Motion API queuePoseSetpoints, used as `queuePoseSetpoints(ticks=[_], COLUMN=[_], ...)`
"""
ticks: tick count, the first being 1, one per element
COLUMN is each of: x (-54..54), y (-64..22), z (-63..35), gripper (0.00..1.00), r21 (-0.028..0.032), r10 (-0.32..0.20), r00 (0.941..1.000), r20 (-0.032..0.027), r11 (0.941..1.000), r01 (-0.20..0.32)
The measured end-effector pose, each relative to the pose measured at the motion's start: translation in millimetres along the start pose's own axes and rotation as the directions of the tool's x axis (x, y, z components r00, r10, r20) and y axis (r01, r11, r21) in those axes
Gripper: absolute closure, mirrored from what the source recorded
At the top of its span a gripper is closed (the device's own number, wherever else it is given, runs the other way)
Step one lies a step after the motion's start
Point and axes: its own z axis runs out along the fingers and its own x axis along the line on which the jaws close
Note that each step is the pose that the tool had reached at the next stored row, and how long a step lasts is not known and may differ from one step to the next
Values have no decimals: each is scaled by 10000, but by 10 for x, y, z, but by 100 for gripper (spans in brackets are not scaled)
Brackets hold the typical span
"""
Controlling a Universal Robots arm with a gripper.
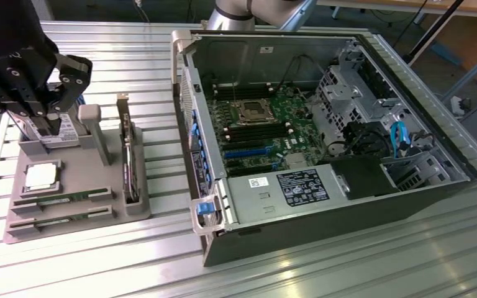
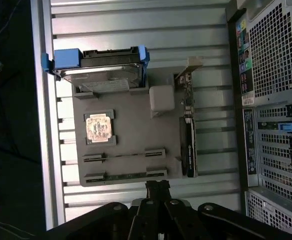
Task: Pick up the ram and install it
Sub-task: 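Reach for the ram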
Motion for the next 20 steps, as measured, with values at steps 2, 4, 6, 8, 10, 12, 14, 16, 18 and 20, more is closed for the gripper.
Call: queuePoseSetpoints(ticks=[2,4,6,8,10,12,14,16,18,20], x=[-5,-9,-14,-16,-16,-16,-16,-16,-16,-16], y=[-68,-120,-185,-213,-214,-215,-215,-215,-215,-215], z=[-2,-4,-7,-8,-8,-8,-8,-8,-8,-8], gripper=[89,89,89,89,89,89,89,89,89,89], r21=[8,17,25,25,24,25,25,25,25,25], r10=[-1,-1,-1,-1,0,-3,-2,-3,-3,-2], r00=[10000,10000,10000,10000,10000,10000,10000,10000,10000,10000], r20=[1,3,2,2,3,2,2,3,2,2], r11=[10000,10000,10000,10000,10000,10000,10000,10000,10000,10000], r01=[1,1,1,1,0,3,2,3,3,2])
